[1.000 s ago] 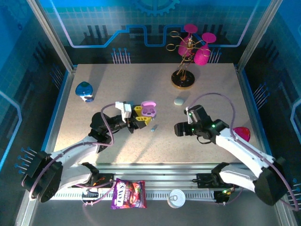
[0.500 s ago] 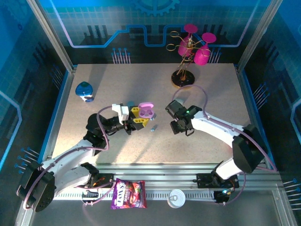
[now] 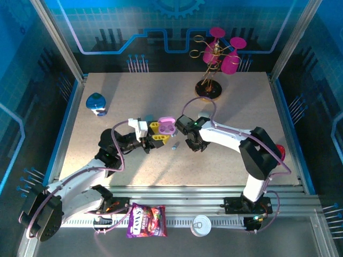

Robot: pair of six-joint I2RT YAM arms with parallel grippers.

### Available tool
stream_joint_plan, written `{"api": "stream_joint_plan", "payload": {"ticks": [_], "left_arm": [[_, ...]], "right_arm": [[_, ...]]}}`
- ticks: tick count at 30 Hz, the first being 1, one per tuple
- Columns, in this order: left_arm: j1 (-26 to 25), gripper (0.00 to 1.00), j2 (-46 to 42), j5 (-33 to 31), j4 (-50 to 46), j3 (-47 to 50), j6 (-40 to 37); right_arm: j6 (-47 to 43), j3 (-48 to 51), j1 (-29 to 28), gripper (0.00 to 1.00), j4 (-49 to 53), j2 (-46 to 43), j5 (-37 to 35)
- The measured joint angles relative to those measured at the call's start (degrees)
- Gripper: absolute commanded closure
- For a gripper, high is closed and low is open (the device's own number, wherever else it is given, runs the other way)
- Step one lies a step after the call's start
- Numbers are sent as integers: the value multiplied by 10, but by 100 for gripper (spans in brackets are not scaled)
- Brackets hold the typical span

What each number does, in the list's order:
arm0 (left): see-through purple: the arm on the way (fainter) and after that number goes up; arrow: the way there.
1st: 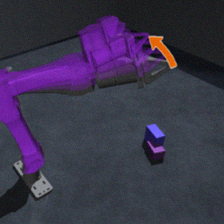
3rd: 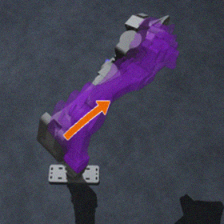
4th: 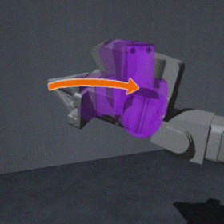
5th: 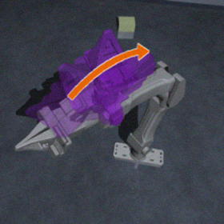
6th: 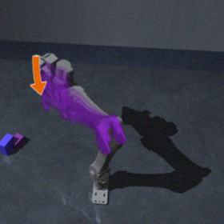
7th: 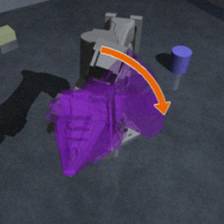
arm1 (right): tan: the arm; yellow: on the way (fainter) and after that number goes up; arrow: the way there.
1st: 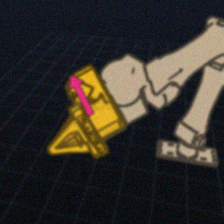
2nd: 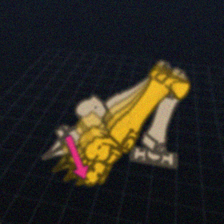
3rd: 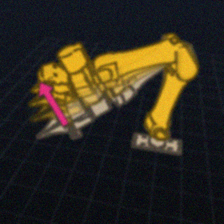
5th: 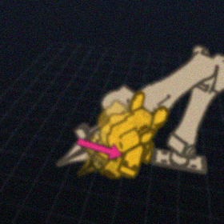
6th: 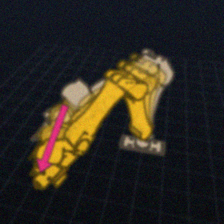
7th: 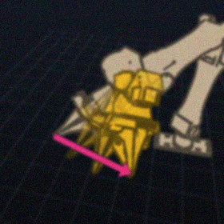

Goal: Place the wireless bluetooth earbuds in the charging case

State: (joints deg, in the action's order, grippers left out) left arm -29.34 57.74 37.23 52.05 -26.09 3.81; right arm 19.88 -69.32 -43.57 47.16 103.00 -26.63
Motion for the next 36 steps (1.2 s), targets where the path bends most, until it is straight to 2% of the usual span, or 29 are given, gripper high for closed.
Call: {"api": "stream_joint_plan", "payload": {"ticks": [13,29,36], "left_arm": [[0,69,0,-2,-8,0,-10],[0,68,0,-2,-8,0,-10],[0,68,0,-2,-8,0,-10]], "right_arm": [[-5,-12,-3,76,0,54,-1],[-5,-17,-3,78,0,73,0],[-7,-19,-3,85,4,73,-2]]}}
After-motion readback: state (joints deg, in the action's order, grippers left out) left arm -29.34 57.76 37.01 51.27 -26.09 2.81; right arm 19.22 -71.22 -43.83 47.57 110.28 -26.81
